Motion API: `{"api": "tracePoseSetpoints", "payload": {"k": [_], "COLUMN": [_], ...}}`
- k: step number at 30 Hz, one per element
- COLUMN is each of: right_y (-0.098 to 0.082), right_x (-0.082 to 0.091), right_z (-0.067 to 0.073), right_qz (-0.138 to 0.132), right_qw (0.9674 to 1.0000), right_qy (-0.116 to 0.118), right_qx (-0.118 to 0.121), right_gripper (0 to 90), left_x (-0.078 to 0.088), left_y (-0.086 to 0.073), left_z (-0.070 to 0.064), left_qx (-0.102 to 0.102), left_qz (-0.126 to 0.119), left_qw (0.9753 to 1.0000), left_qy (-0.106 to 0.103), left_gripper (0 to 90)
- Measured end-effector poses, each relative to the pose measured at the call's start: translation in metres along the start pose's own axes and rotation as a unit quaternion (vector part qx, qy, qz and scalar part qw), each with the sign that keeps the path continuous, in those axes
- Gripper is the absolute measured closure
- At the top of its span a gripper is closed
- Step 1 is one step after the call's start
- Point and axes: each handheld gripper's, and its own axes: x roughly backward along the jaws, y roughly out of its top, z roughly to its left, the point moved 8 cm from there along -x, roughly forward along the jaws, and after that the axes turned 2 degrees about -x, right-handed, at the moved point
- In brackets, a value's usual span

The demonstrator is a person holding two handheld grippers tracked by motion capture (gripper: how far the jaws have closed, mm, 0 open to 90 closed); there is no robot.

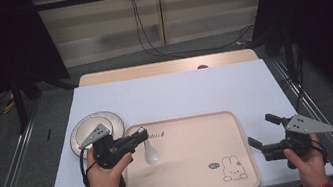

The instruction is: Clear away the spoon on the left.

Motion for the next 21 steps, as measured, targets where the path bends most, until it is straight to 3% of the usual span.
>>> {"api": "tracePoseSetpoints", "payload": {"k": [21], "right_y": [0.0], "right_x": [-0.001], "right_z": [-0.001], "right_qz": [0.001], "right_qw": [1.0], "right_qy": [0.001], "right_qx": [0.008], "right_gripper": [0.4], "left_x": [0.003], "left_y": [-0.019], "left_z": [-0.009], "left_qx": [0.015], "left_qz": [0.029], "left_qw": [0.9992], "left_qy": [-0.025], "left_gripper": [85.4]}}
